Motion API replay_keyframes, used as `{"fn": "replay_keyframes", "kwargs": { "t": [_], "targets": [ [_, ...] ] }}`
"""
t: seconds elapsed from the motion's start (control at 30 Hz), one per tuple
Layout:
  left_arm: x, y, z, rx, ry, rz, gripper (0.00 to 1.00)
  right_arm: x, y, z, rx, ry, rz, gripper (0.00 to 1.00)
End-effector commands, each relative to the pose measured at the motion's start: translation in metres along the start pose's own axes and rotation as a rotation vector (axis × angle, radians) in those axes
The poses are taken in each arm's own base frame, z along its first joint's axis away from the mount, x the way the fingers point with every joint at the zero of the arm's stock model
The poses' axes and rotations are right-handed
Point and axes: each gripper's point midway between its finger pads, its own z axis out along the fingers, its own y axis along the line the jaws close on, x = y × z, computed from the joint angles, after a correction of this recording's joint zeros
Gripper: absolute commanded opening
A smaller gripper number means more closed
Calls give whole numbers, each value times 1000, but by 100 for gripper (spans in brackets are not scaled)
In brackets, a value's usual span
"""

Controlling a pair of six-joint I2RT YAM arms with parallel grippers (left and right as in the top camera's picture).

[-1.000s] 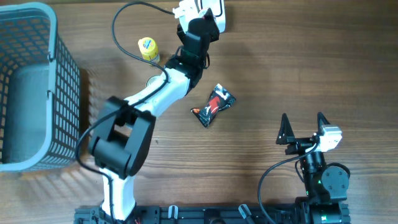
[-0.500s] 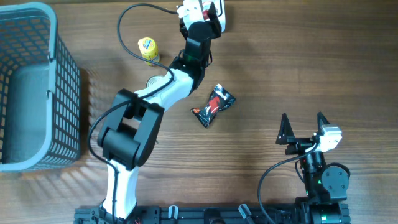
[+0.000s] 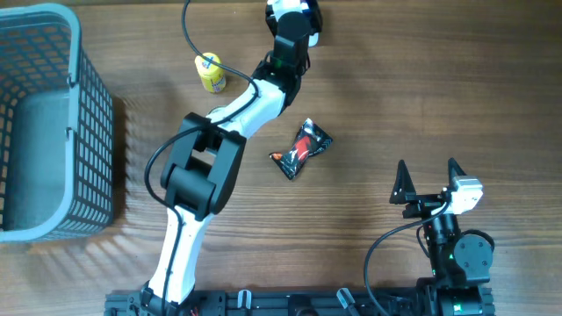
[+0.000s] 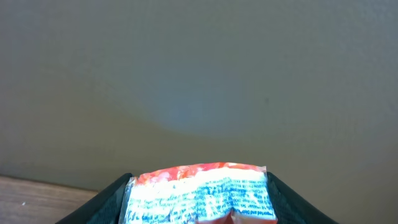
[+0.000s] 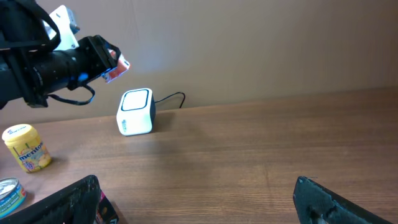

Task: Scan the item barcode
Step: 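Hold the snack packet's barcode in front of the scanner window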

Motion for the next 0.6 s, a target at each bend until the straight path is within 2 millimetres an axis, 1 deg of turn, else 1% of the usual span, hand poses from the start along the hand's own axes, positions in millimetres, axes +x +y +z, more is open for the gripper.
{"fn": "replay_keyframes", "kwargs": {
  "t": [0.0,0.1,0.2,0.33,0.5,0.57],
  "targets": [
    [6,16,12,-37,-9,29,60,2,3,0,-15,3,-4,100],
    [13,28,18,-54,-4,32,59,2,2,0,-15,3,-4,100],
    [21,35,21,-65,3,30,59,2,3,0,-15,3,-4,100],
    [28,37,23,-61,-5,26,60,2,3,0,-15,3,-4,100],
    [44,40,28,-61,4,29,60,2,3,0,-15,3,-4,100],
    [48,38,28,-55,10,31,60,2,3,0,-15,3,-4,100]
  ]
}}
